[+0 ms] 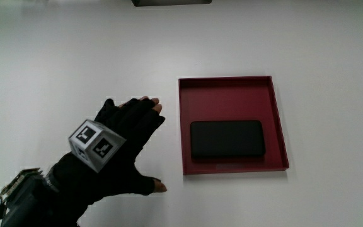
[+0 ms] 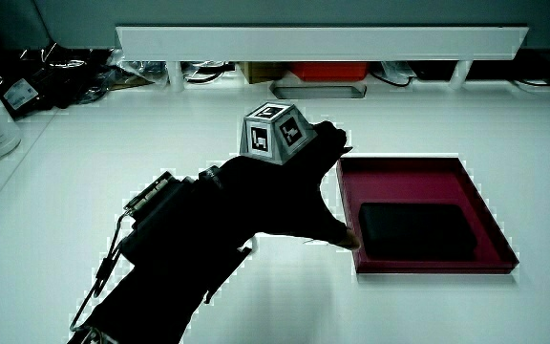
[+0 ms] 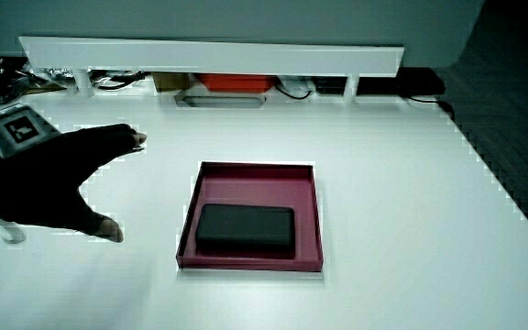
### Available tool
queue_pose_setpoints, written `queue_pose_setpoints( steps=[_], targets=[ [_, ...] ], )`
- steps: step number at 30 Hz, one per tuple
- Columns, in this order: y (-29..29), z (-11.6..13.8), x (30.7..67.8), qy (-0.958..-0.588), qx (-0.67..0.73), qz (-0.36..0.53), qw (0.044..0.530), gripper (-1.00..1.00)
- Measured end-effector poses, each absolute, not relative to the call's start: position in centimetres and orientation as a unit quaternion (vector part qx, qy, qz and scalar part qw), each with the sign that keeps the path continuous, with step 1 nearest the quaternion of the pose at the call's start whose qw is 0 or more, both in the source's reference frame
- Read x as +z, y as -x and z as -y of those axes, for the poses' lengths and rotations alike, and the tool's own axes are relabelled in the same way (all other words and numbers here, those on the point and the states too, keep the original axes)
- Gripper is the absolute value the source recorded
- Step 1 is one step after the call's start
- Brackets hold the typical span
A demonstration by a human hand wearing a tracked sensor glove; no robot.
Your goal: Pick battery from plate
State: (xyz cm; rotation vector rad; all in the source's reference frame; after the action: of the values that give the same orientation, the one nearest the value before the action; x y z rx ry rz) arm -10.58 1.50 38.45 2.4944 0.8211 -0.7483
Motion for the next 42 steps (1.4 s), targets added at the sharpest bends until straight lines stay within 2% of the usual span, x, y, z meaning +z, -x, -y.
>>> queue_pose_setpoints(
  steps=[1,2,3,5,6,7,8,9,10,12,14,18,19,21,23,24,26,37,42],
  targets=[
    [10.0,-1.3,38.9,-0.881,-0.305,-0.314,0.177,0.00],
    [9.2,-1.0,38.8,-0.891,-0.249,-0.295,0.237,0.00],
    [9.1,-1.0,41.7,-0.870,-0.321,-0.273,0.256,0.00],
    [7.8,-0.4,41.3,-0.876,-0.308,-0.290,0.234,0.00],
    [6.9,0.1,38.9,-0.890,-0.257,-0.309,0.216,0.00],
    [6.5,0.2,40.6,-0.879,-0.296,-0.308,0.211,0.00],
    [5.8,0.5,38.9,-0.891,-0.240,-0.315,0.221,0.00],
    [5.5,0.7,41.5,-0.881,-0.272,-0.282,0.266,0.00],
    [5.0,1.2,40.9,-0.887,-0.255,-0.291,0.252,0.00],
    [4.1,1.8,40.7,-0.892,-0.234,-0.286,0.262,0.00],
    [3.5,2.1,42.4,-0.886,-0.248,-0.279,0.276,0.00],
    [1.9,2.2,44.4,-0.883,-0.244,-0.261,0.304,0.00],
    [1.6,2.3,45.8,-0.881,-0.252,-0.268,0.298,0.00],
    [1.0,2.1,46.1,-0.888,-0.231,-0.262,0.300,0.00],
    [0.1,1.8,49.5,-0.881,-0.242,-0.270,0.305,0.00],
    [-0.1,1.6,48.1,-0.884,-0.228,-0.243,0.329,0.00],
    [-0.3,1.4,49.8,-0.880,-0.235,-0.231,0.343,0.00],
    [-1.6,1.1,52.2,-0.880,-0.190,-0.224,0.374,0.00],
    [-1.8,1.0,53.0,-0.879,-0.174,-0.216,0.389,0.24]
  ],
)
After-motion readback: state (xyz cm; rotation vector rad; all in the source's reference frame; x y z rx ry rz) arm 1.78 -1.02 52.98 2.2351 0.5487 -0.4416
